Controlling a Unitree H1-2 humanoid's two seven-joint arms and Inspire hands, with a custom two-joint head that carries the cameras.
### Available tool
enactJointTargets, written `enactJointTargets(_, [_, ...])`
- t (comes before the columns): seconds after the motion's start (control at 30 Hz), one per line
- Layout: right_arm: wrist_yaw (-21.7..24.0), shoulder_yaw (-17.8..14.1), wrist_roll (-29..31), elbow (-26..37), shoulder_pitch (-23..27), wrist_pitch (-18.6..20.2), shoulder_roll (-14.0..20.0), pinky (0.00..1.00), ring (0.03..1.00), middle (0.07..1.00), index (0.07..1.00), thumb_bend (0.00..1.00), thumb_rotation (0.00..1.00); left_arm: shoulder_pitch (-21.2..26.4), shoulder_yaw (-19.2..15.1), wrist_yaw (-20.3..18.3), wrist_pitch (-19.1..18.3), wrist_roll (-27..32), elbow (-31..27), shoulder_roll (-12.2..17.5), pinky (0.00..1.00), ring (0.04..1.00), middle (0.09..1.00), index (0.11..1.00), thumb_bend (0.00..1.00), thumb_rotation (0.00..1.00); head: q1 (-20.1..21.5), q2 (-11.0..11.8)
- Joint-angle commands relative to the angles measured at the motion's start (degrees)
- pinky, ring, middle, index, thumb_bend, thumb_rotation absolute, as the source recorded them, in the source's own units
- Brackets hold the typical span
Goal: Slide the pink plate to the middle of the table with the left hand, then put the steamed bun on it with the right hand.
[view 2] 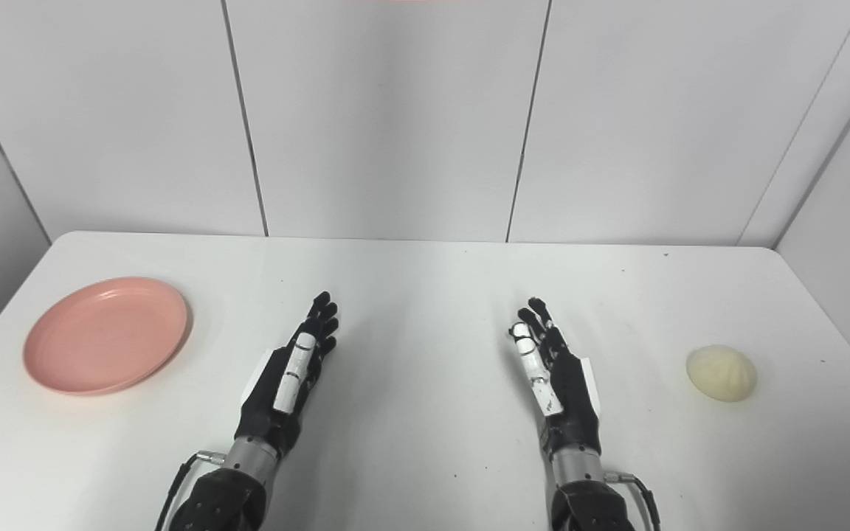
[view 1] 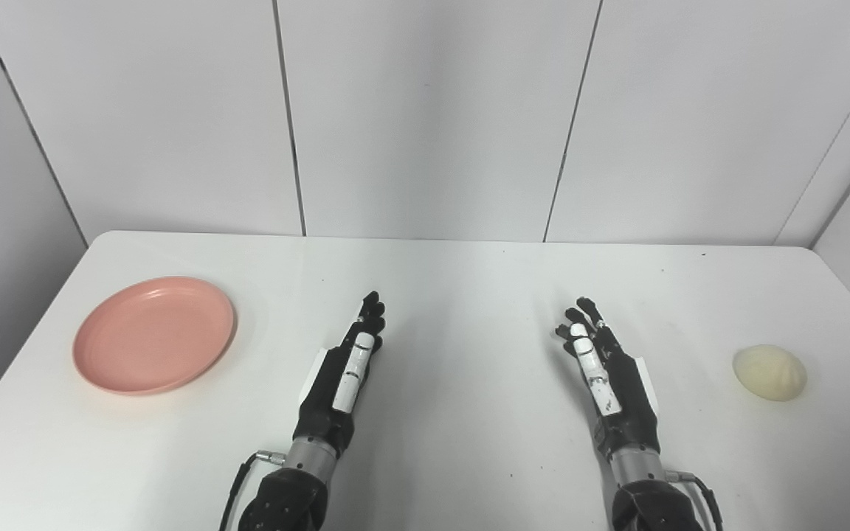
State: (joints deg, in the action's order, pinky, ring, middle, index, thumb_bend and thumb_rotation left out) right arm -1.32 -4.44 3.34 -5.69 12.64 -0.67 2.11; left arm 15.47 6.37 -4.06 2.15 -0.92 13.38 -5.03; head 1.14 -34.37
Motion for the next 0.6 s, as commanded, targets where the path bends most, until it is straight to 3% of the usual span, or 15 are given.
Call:
enactJointTargets(0.0, [-0.2,0.1,0.0,1.4,1.2,-1.5,-0.4,0.9,0.843,0.885,0.902,0.57,0.74,-1.4,0.2,-0.5,-1.5,0.2,1.0,0.2,1.0,1.0,1.0,0.974,0.53,1.0,0.0,0.1])
enactJointTargets(0.57, [-0.3,0.4,-0.8,1.4,1.2,-1.6,-0.2,0.9,0.844,0.882,0.897,0.58,0.75,-1.3,0.2,-0.6,-2.4,0.7,0.6,0.0,1.0,1.0,1.0,0.972,0.52,1.0,0.0,0.0])
